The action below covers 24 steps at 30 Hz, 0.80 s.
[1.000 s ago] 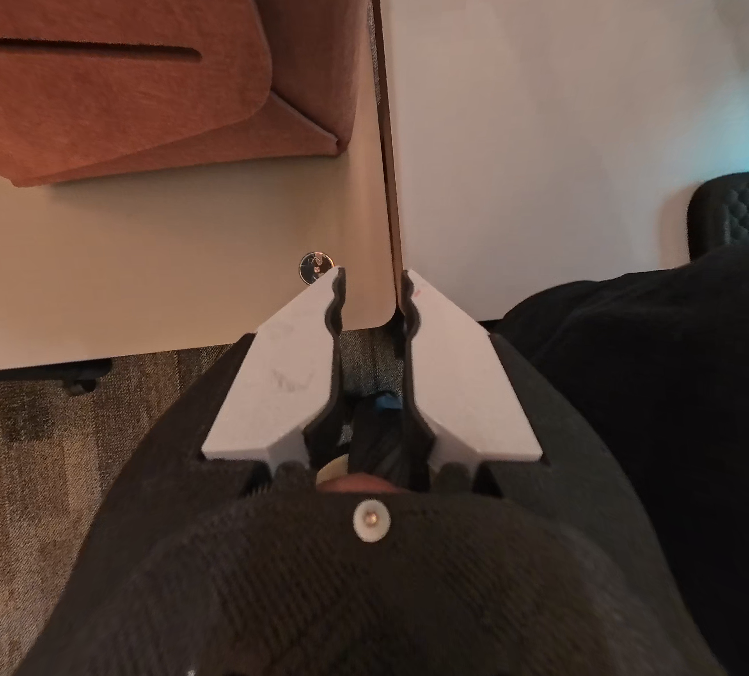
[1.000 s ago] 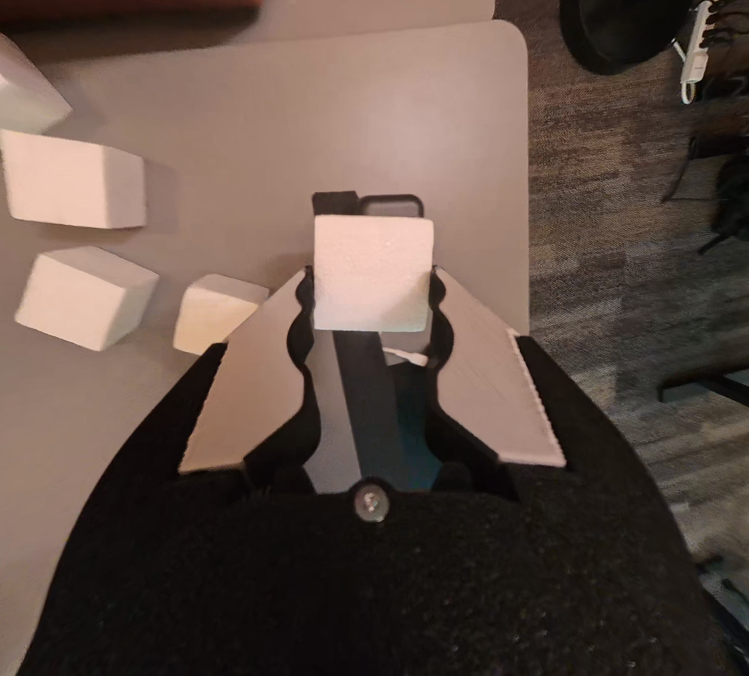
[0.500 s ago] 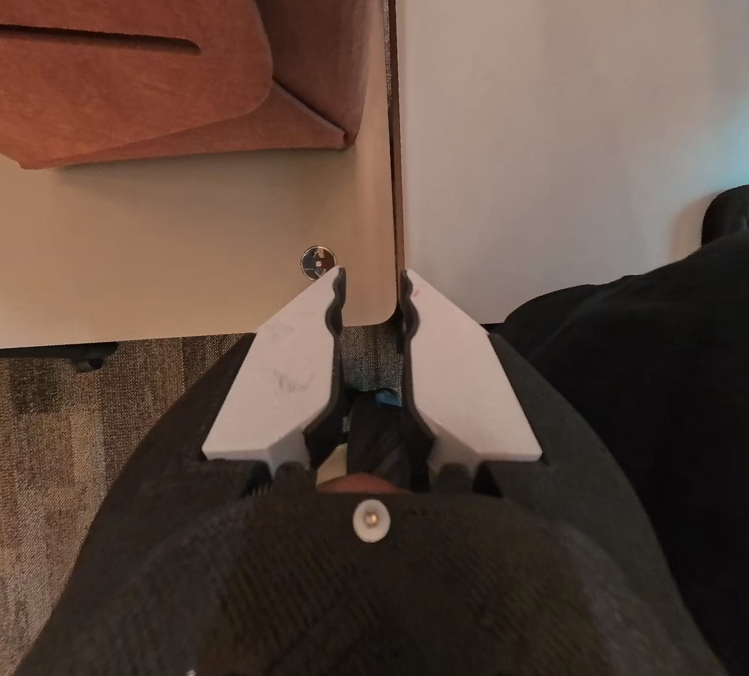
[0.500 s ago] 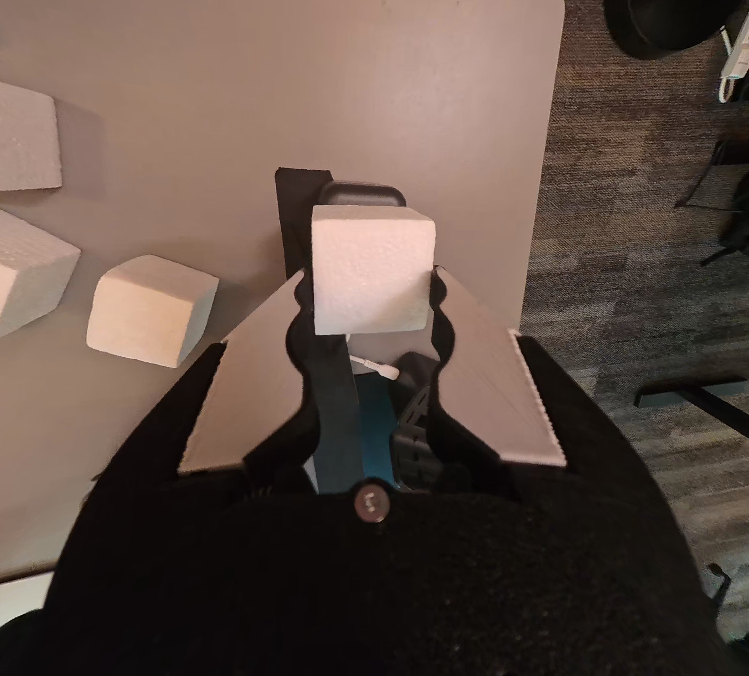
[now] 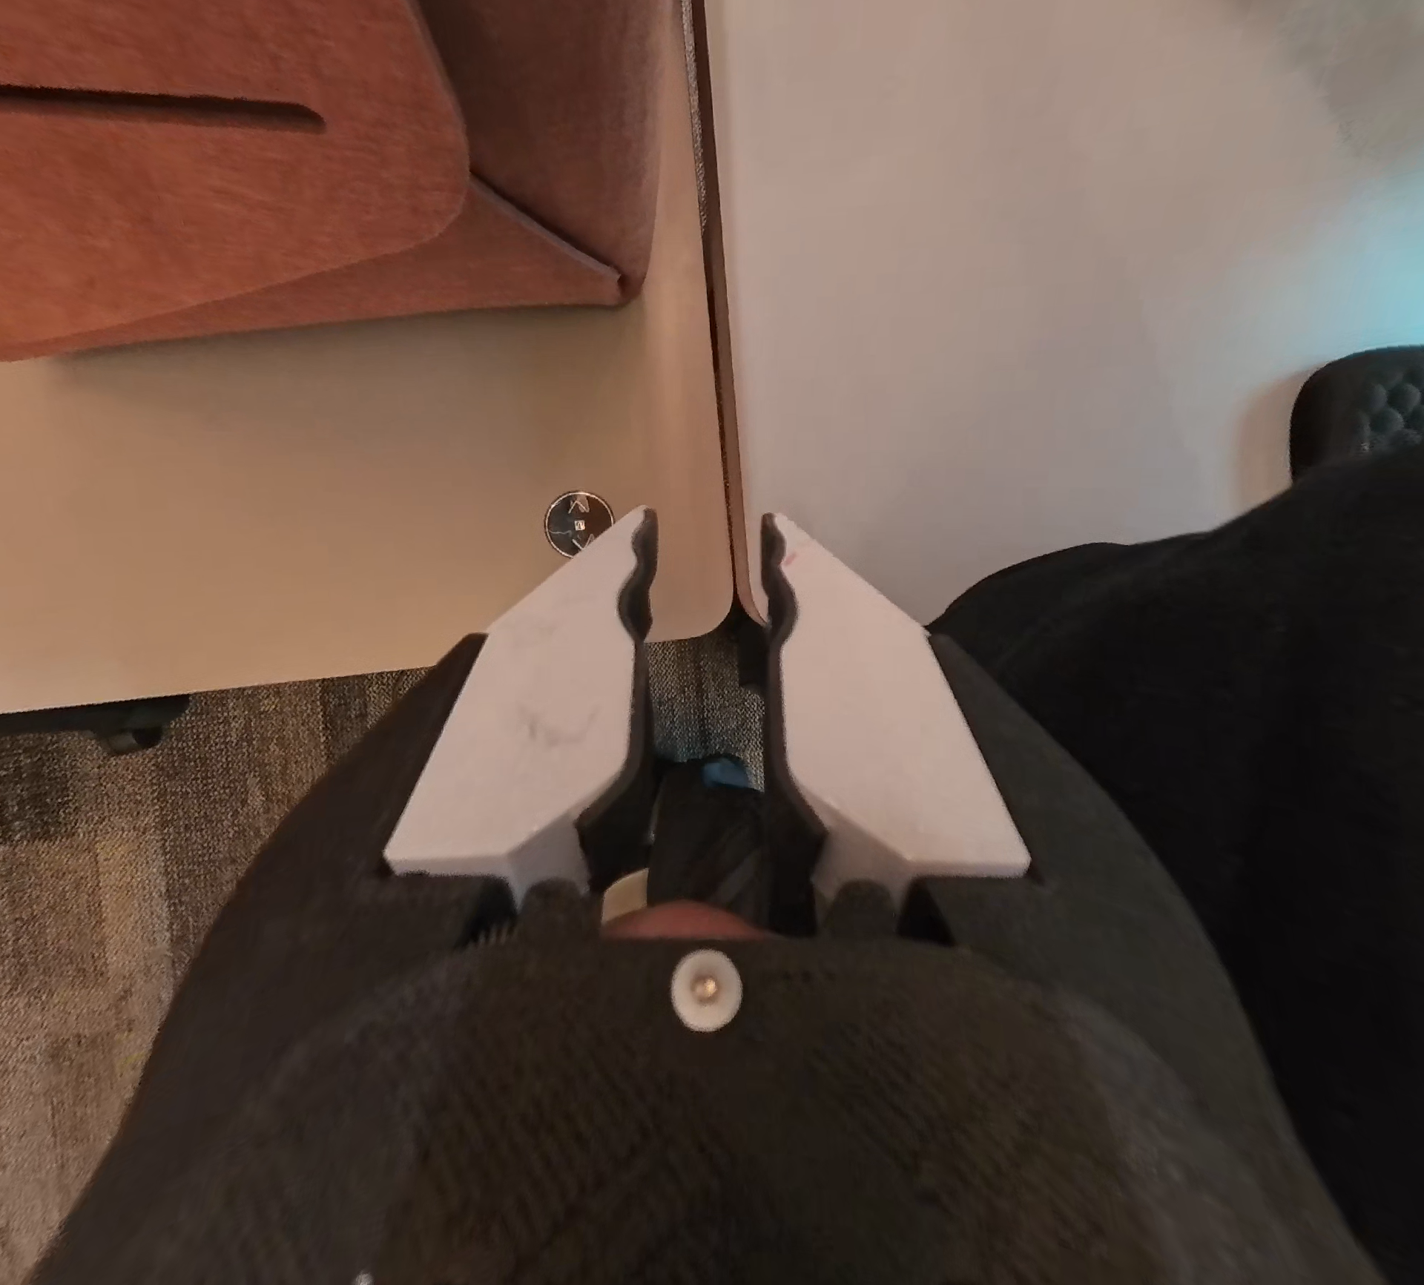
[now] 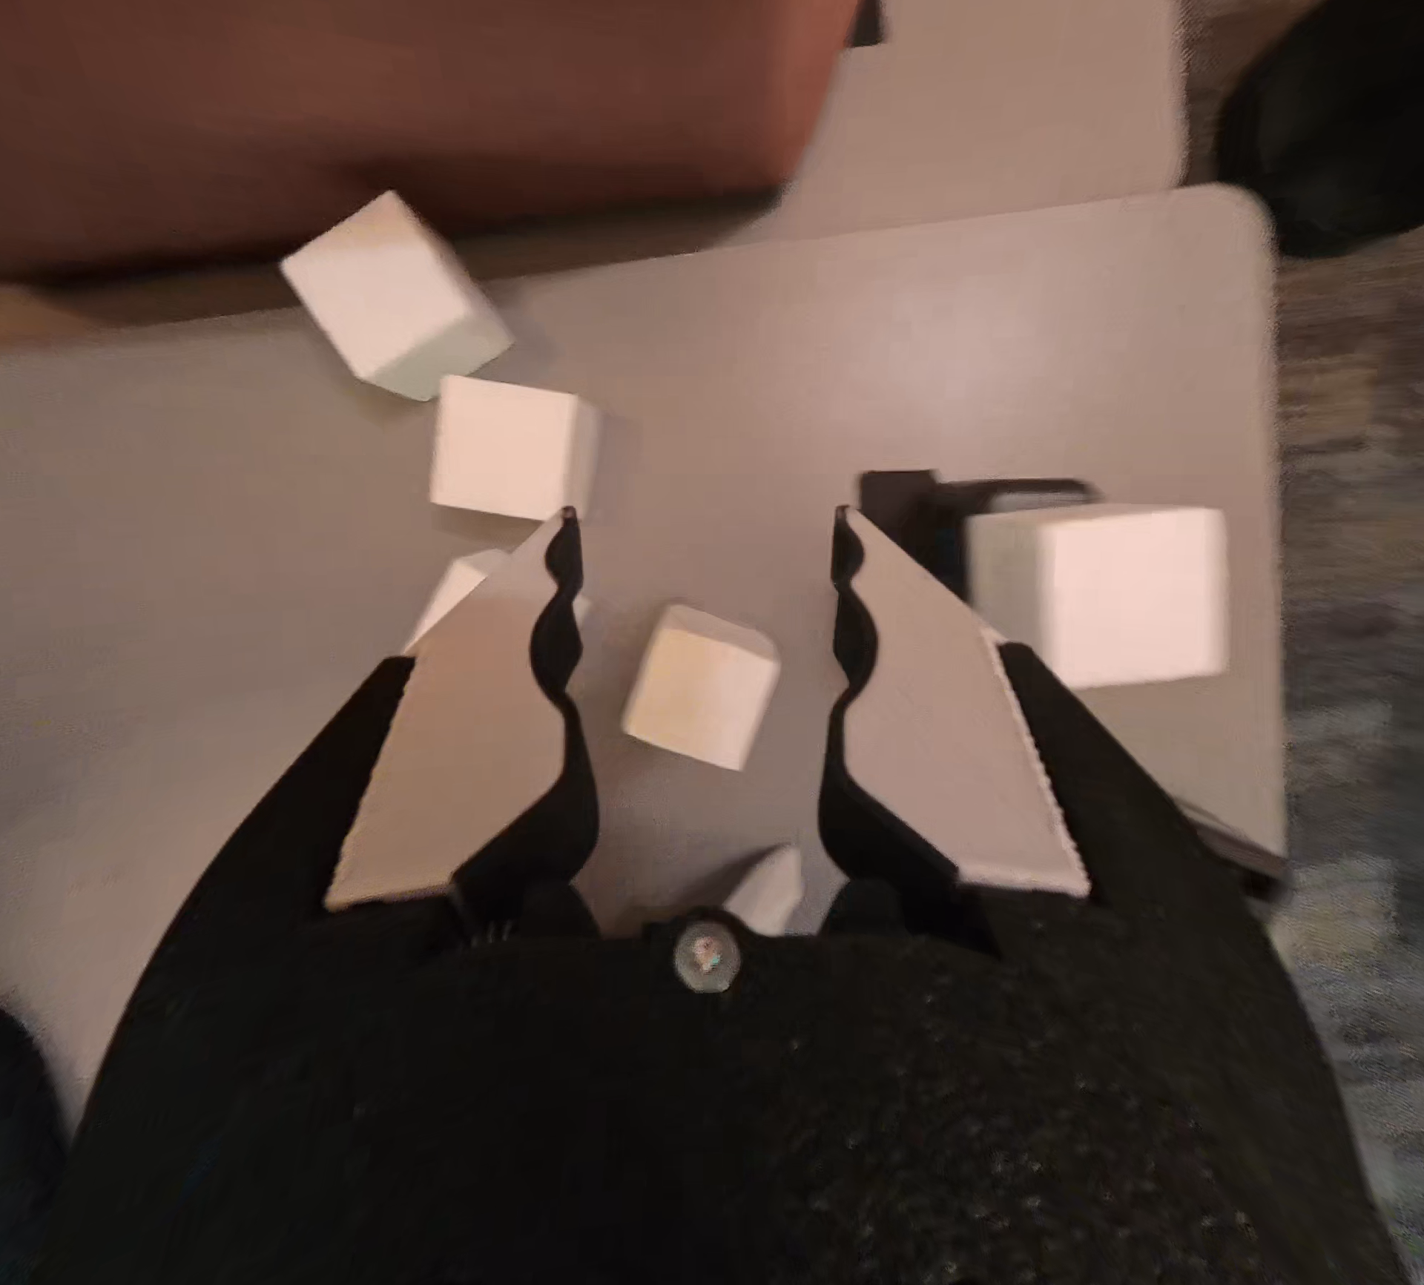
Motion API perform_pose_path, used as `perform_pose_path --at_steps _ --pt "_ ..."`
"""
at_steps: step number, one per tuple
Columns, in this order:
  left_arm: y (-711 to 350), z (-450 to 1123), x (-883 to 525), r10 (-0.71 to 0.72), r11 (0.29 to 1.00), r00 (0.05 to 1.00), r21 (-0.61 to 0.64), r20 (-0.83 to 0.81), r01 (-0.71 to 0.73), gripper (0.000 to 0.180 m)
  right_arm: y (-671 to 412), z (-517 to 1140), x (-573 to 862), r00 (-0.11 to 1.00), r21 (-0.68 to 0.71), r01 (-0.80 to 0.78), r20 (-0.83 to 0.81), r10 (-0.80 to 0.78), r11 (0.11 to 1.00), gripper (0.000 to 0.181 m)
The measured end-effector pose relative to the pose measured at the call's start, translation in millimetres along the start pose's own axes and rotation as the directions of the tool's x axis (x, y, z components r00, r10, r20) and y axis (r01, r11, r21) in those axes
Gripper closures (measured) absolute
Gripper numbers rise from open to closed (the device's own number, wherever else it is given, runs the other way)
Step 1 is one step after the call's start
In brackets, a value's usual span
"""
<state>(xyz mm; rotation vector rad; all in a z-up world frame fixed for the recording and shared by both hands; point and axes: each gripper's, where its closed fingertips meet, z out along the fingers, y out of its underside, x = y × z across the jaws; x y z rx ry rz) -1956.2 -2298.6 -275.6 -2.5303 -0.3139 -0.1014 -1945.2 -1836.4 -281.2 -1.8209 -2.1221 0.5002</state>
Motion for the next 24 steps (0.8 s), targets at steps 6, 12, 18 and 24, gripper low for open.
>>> perform_pose_path --at_steps 6,12,18,24 --pt "1 -3 2 0.035 0.999 0.999 0.004 -0.008 -0.035 0.155 12 66 -65 0.999 -0.109 -0.017 0.037 0.021 0.994 0.109" --pt "9 -6 -3 0.006 1.000 1.000 0.013 -0.011 -0.005 0.156 14 80 -73 0.992 -0.135 -0.078 0.084 0.090 0.988 0.127" --pt "11 -7 -5 -0.019 0.999 1.000 0.026 -0.008 0.019 0.155 0 29 -35 0.995 -0.066 -0.093 0.012 0.094 0.993 0.127" --pt "11 -3 -1 -0.023 1.000 0.999 0.017 -0.023 0.023 0.155 -6 -45 49 0.985 -0.036 -0.100 -0.145 0.094 0.994 0.128"
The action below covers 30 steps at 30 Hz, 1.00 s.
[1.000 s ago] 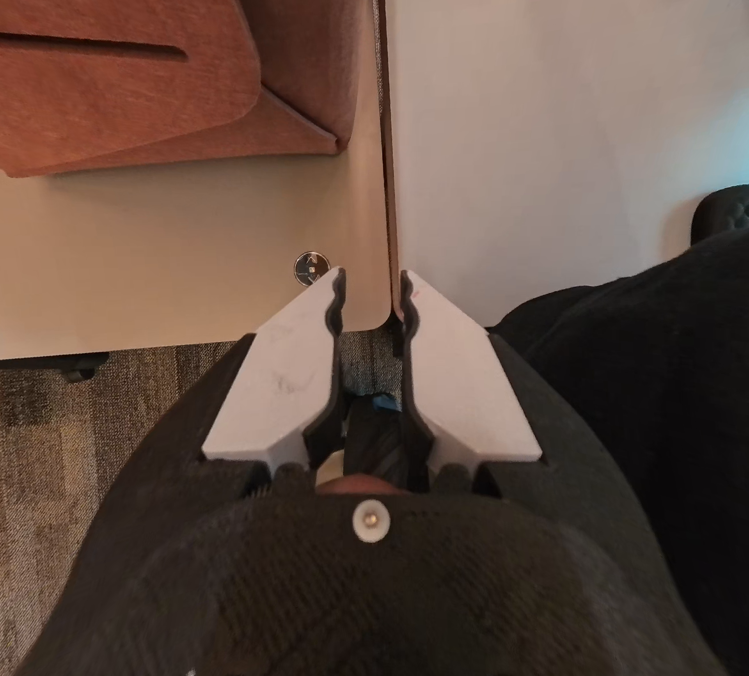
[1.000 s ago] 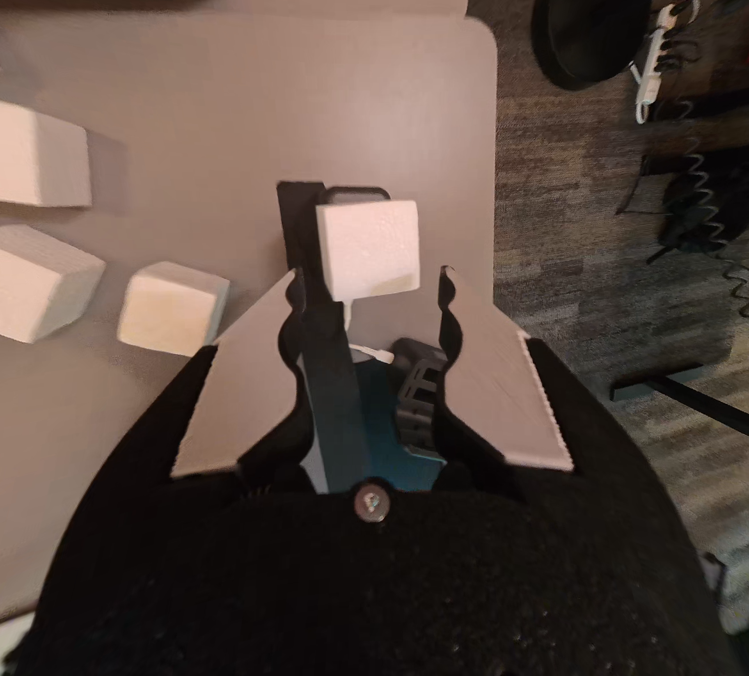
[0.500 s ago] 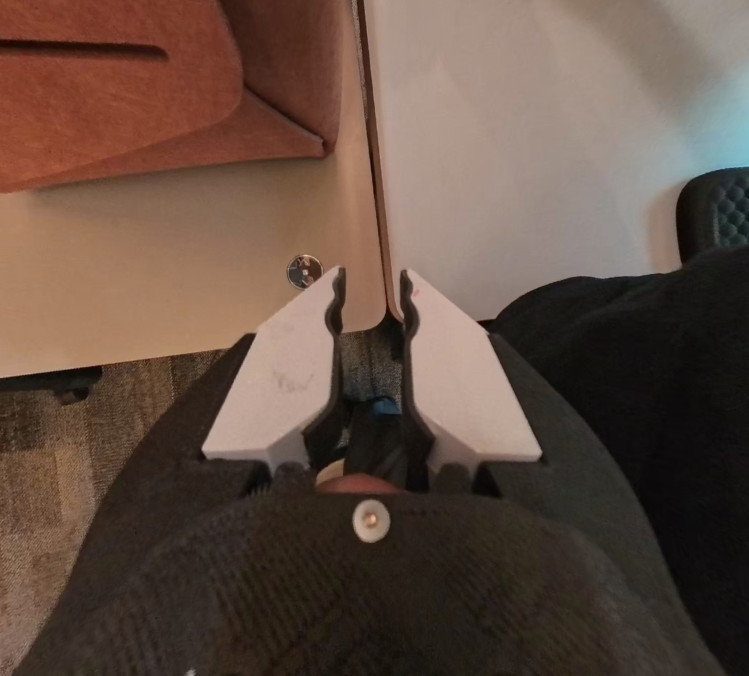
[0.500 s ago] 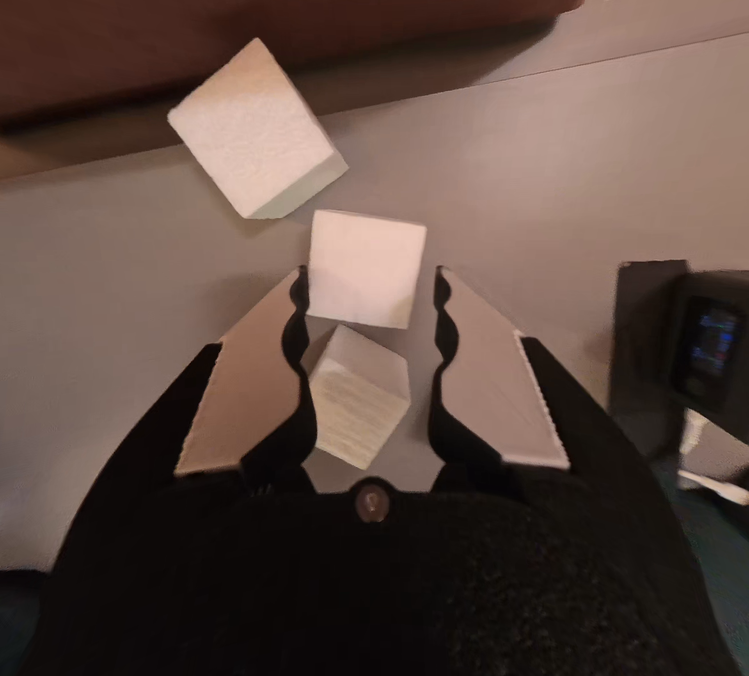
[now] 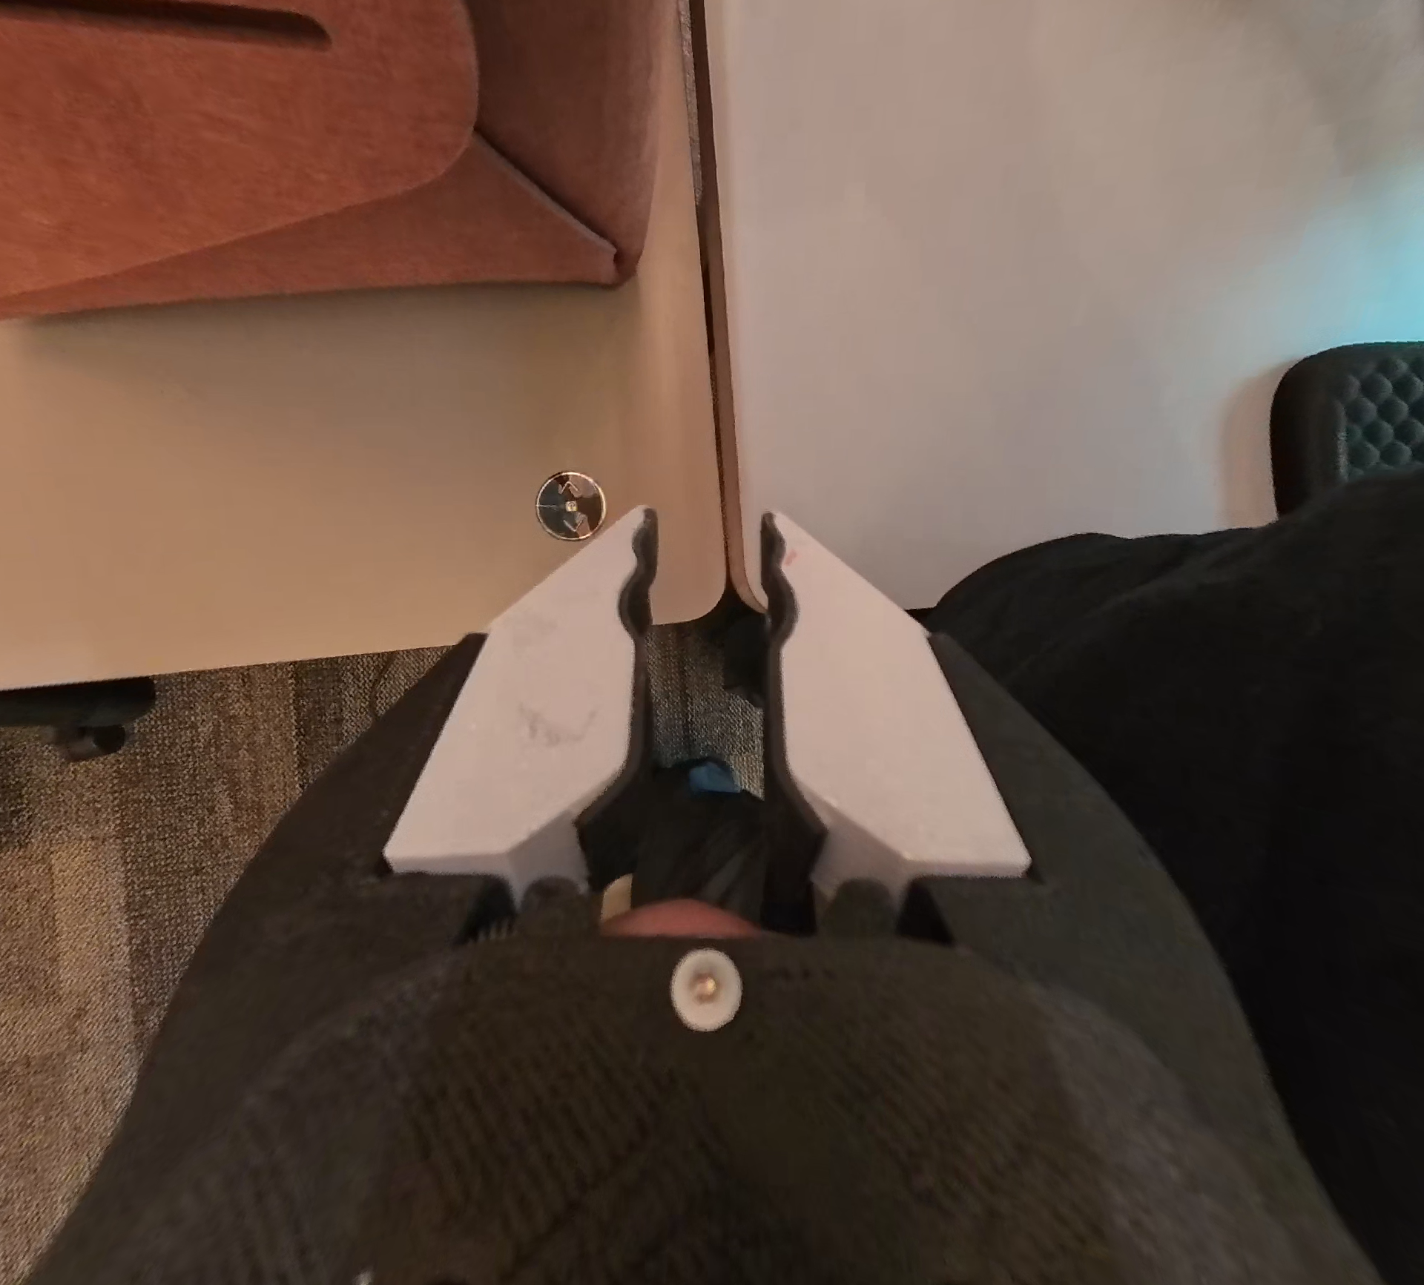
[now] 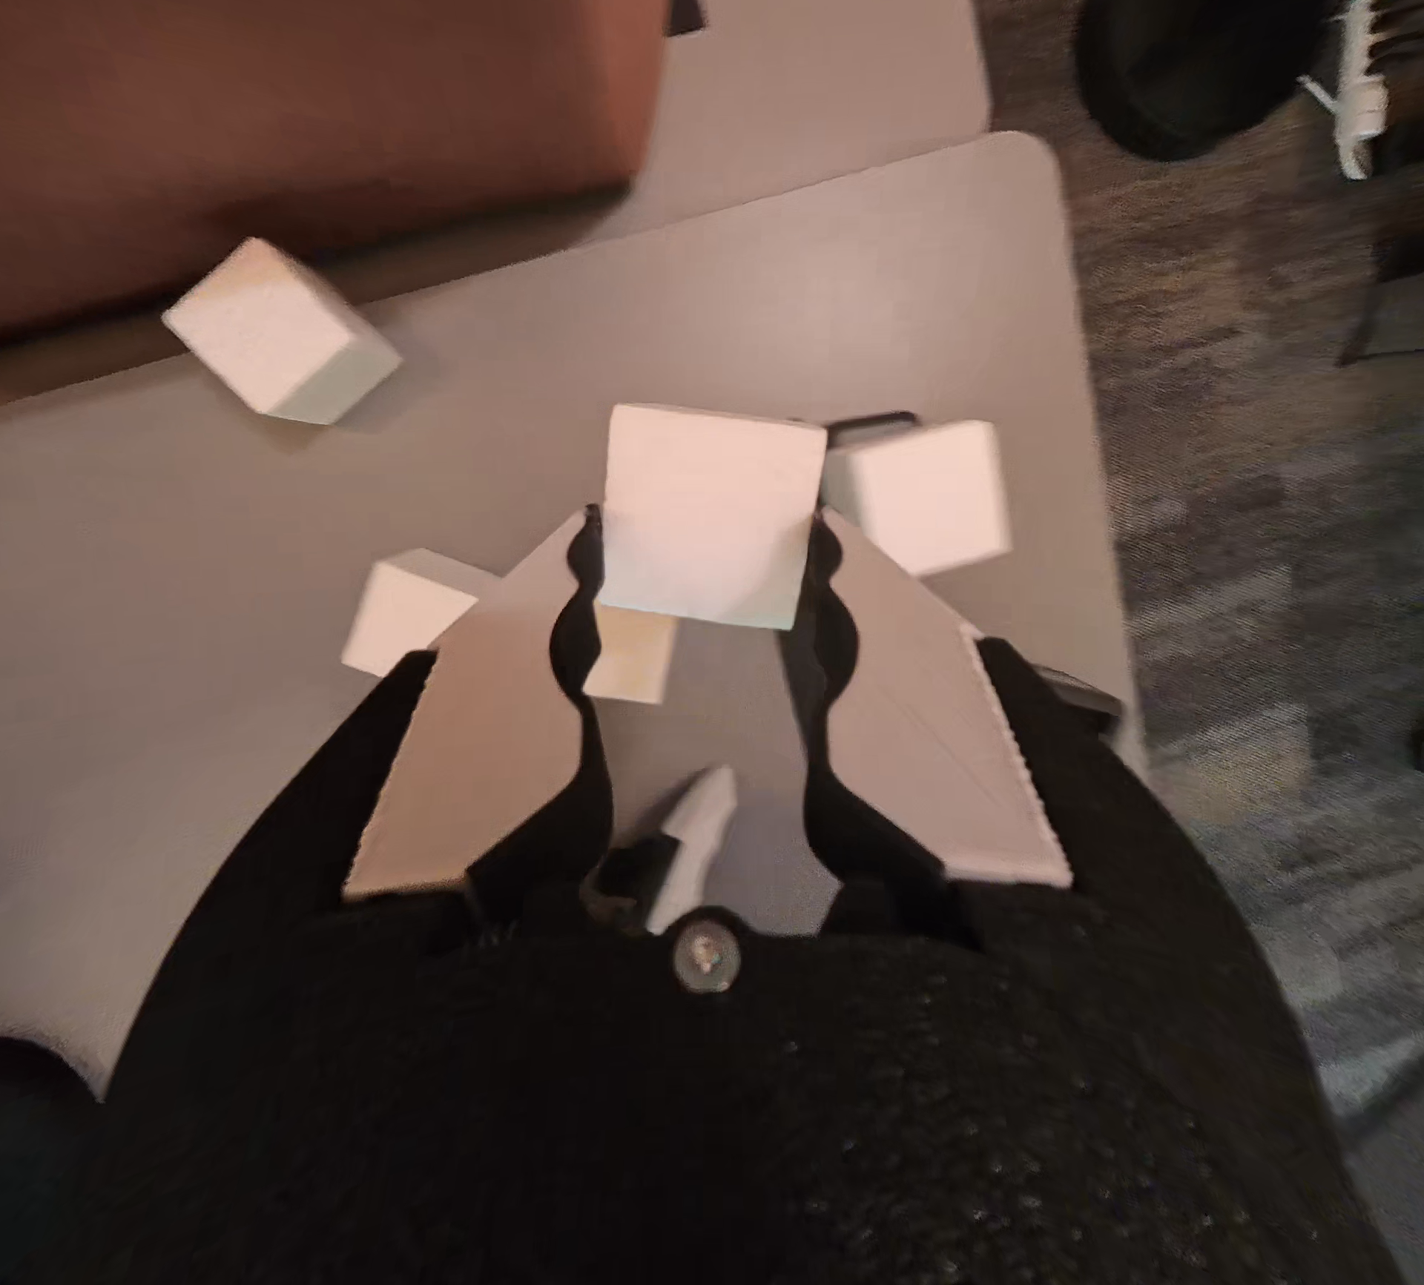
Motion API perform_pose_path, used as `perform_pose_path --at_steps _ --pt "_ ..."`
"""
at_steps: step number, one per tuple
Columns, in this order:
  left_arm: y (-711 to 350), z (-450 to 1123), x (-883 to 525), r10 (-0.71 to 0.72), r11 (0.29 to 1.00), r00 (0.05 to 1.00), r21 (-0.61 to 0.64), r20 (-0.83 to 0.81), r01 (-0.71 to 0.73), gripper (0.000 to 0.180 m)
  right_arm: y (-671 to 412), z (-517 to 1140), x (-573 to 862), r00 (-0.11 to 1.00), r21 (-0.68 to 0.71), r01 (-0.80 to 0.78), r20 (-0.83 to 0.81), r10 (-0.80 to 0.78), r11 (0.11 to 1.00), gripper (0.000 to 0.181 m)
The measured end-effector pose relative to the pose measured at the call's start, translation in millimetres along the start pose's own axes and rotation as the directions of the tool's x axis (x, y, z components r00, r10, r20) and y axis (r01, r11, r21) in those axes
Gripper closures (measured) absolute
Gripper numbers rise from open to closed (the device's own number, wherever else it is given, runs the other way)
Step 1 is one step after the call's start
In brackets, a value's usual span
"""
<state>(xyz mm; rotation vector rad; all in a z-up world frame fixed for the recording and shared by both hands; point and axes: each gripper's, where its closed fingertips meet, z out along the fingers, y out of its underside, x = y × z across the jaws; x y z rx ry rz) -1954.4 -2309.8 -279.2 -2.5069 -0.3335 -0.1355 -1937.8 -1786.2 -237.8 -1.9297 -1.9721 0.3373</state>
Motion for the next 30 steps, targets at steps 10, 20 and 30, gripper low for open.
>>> perform_pose_path --at_steps 10,20,30 --pt "-3 1 0 -0.003 1.000 1.000 -0.019 0.022 0.004 0.155 7 -4 75 0.998 -0.127 0.007 0.056 0.000 0.992 0.128" --pt "-4 4 0 -0.006 0.998 0.999 -0.056 0.046 0.008 0.156 8 23 71 0.973 -0.183 0.184 0.173 -0.152 0.966 0.127" --pt "-6 6 0 0.003 0.998 0.999 -0.065 0.042 0.000 0.156 12 19 77 0.980 -0.159 0.163 0.138 -0.142 0.974 0.117"
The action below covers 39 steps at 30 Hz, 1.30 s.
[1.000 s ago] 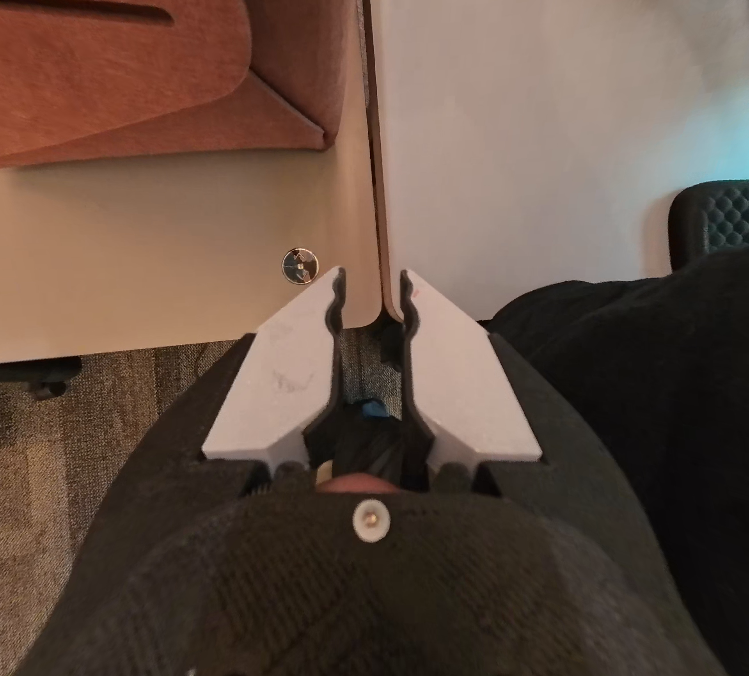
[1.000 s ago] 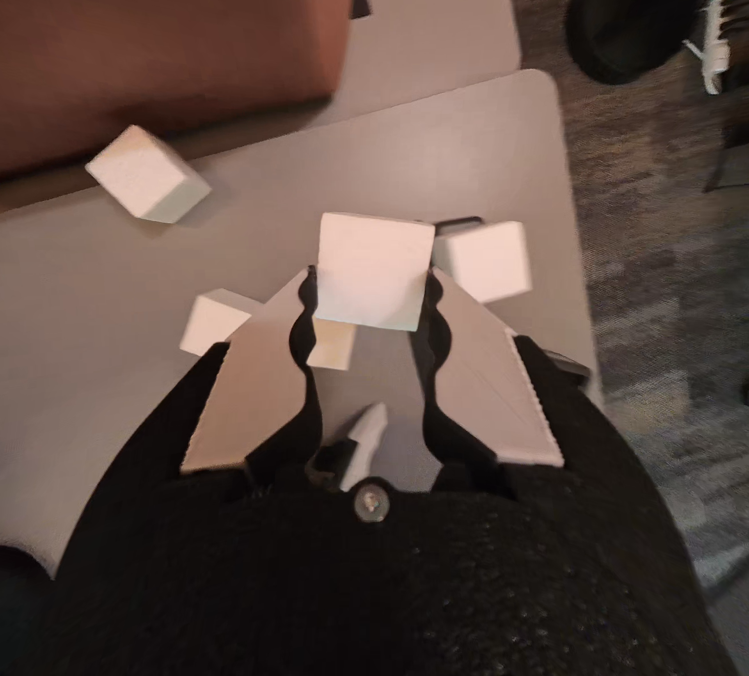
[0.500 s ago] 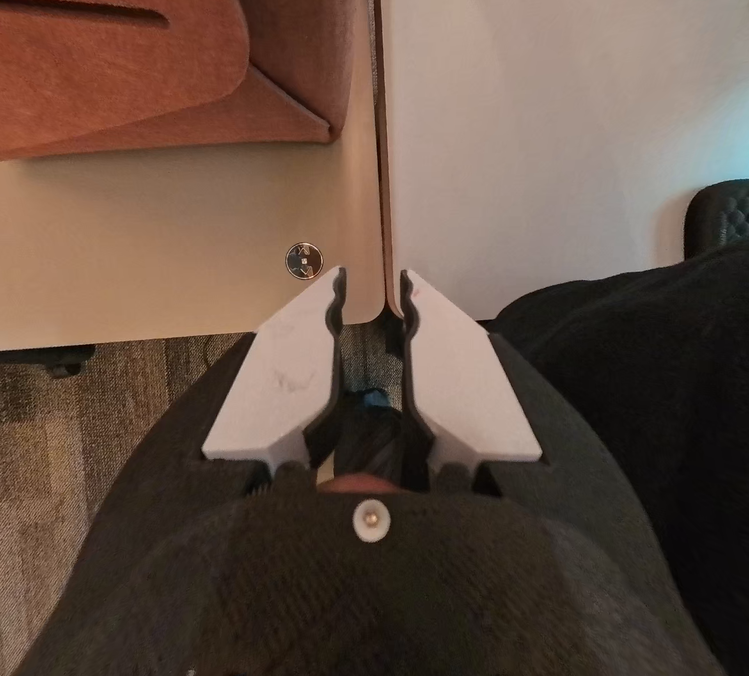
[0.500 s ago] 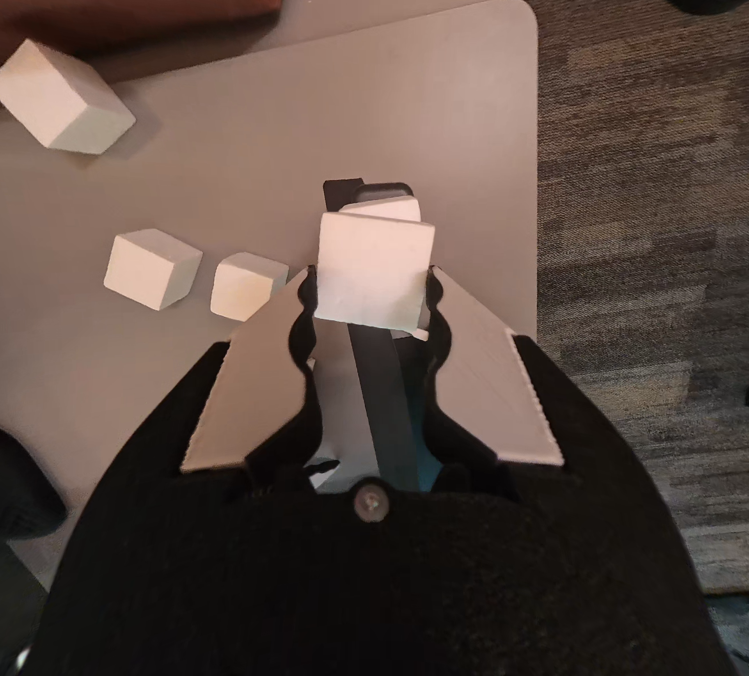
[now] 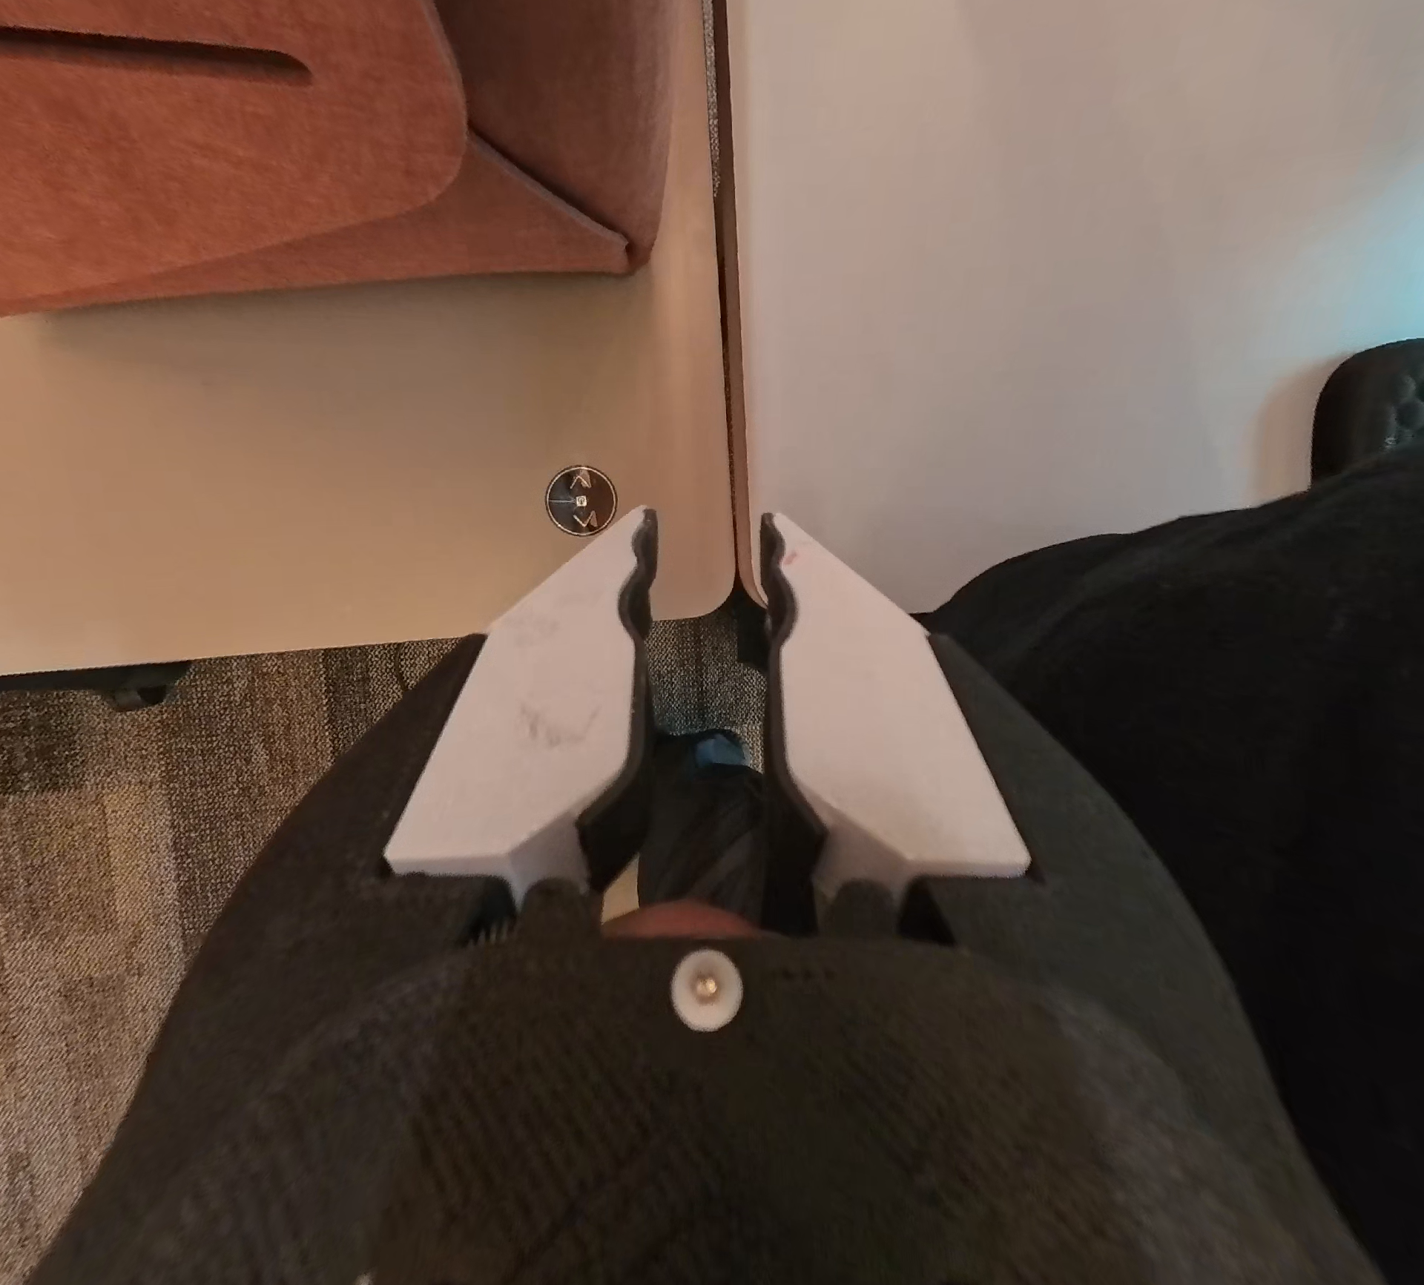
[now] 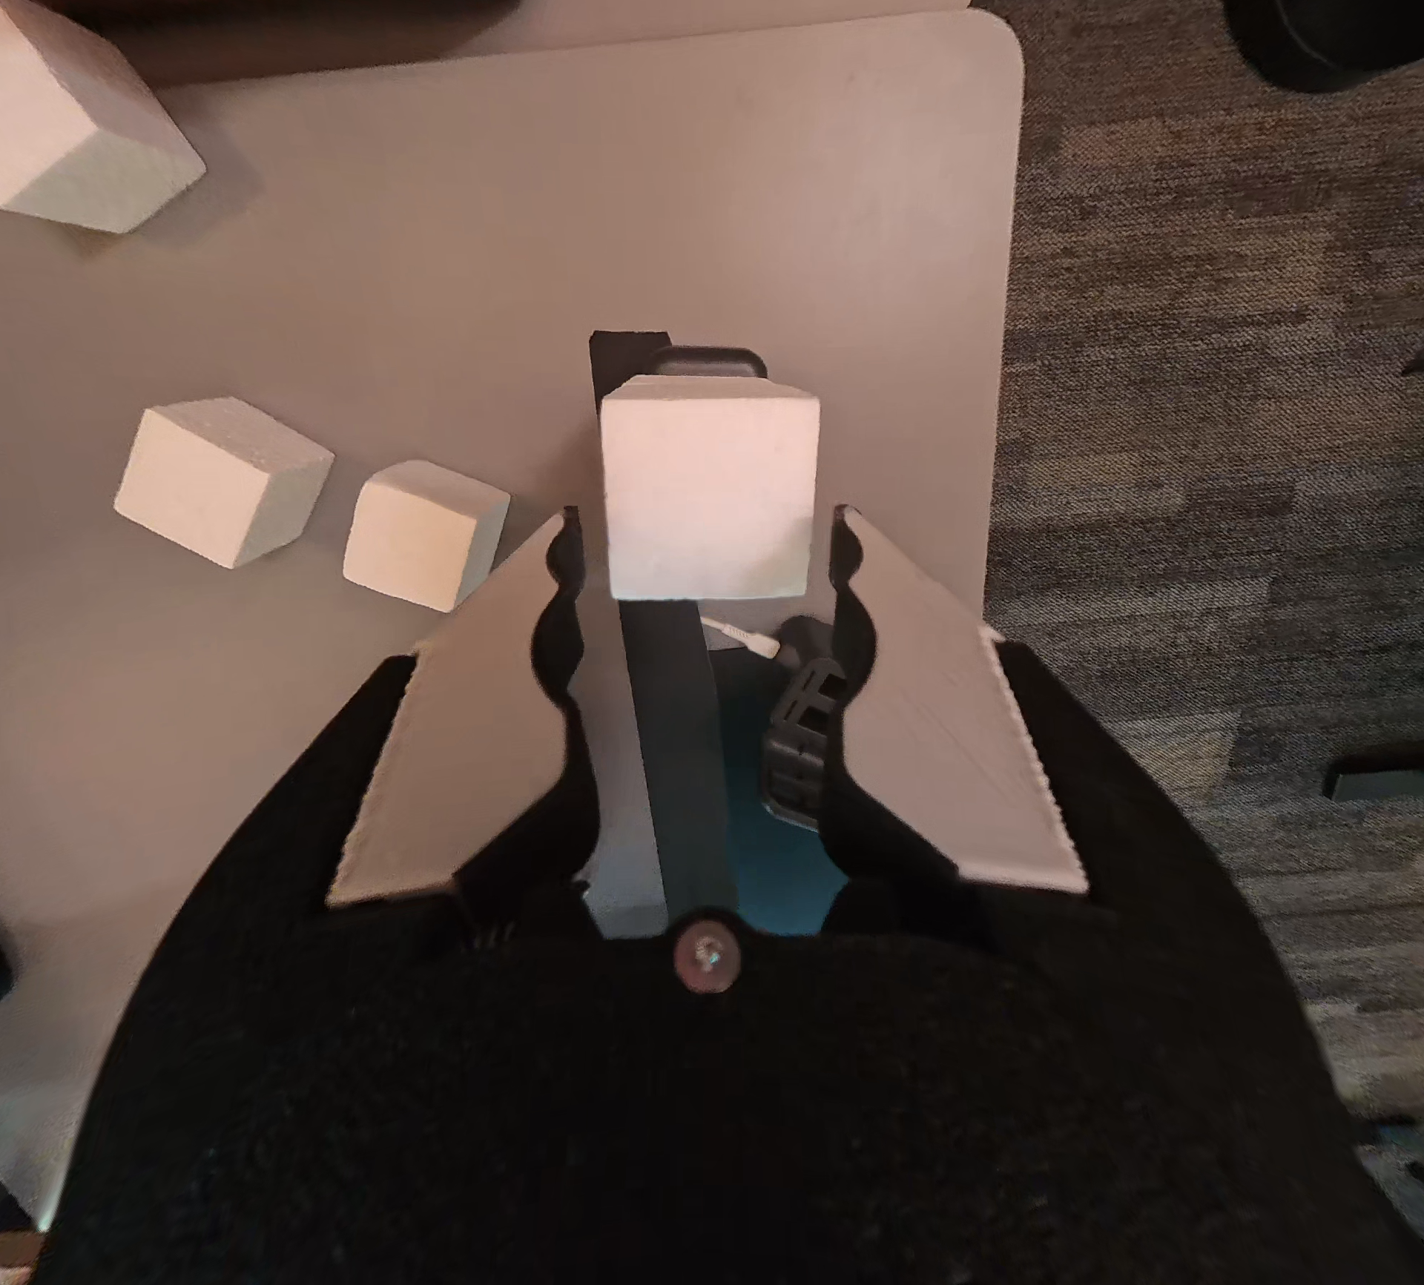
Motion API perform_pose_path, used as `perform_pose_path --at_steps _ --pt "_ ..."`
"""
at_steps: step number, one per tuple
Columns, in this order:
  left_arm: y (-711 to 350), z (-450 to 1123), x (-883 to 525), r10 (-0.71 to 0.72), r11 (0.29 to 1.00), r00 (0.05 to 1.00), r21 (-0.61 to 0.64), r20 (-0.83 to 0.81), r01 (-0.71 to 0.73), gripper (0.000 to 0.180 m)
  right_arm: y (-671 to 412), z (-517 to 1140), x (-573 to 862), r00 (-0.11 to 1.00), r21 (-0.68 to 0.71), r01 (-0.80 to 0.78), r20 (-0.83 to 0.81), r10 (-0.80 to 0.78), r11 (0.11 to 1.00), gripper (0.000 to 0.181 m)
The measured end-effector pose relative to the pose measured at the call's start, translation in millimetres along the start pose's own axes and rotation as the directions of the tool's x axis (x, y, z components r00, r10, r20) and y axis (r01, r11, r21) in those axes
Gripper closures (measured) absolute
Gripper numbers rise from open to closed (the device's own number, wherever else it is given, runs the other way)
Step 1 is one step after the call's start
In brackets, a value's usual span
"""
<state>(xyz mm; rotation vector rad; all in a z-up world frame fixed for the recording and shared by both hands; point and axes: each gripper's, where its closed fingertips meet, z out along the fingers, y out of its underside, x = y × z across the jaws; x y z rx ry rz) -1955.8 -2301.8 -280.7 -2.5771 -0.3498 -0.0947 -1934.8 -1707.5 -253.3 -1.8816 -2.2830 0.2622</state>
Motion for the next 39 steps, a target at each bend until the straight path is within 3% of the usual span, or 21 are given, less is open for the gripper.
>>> perform_pose_path --at_steps 3,6,9,20,22,33,39 --pt "-2 1 0 0.010 1.000 1.000 0.007 -0.006 -0.010 0.156 -3 -18 0 0.996 0.070 -0.029 -0.081 0.035 0.997 0.115" --pt "-3 2 0 0.007 1.000 1.000 0.019 -0.016 -0.006 0.156 -13 -42 -15 0.981 0.230 -0.077 -0.158 0.115 0.970 0.110" --pt "-3 2 0 0.003 1.000 1.000 0.029 -0.029 -0.002 0.156 -13 -44 -62 0.977 0.349 -0.144 -0.101 0.190 0.926 0.108" --pt "4 -2 0 0.037 0.999 0.998 0.037 -0.057 -0.035 0.156 66 89 -130 0.938 0.062 -0.329 -0.096 0.334 0.942 0.114" --pt "5 -3 -1 0.026 0.999 0.998 0.043 -0.057 -0.024 0.156 69 96 -134 0.935 0.036 -0.347 -0.060 0.349 0.937 0.126" --pt "9 -5 -2 -0.004 0.998 0.999 0.055 -0.049 0.007 0.156 4 -41 -74 0.957 0.208 -0.223 -0.140 0.254 0.952 0.128" --pt "8 -4 0 -0.014 0.998 0.999 0.061 -0.041 0.016 0.156 -14 -84 -22 0.967 0.135 -0.122 -0.206 0.148 0.983 0.128"
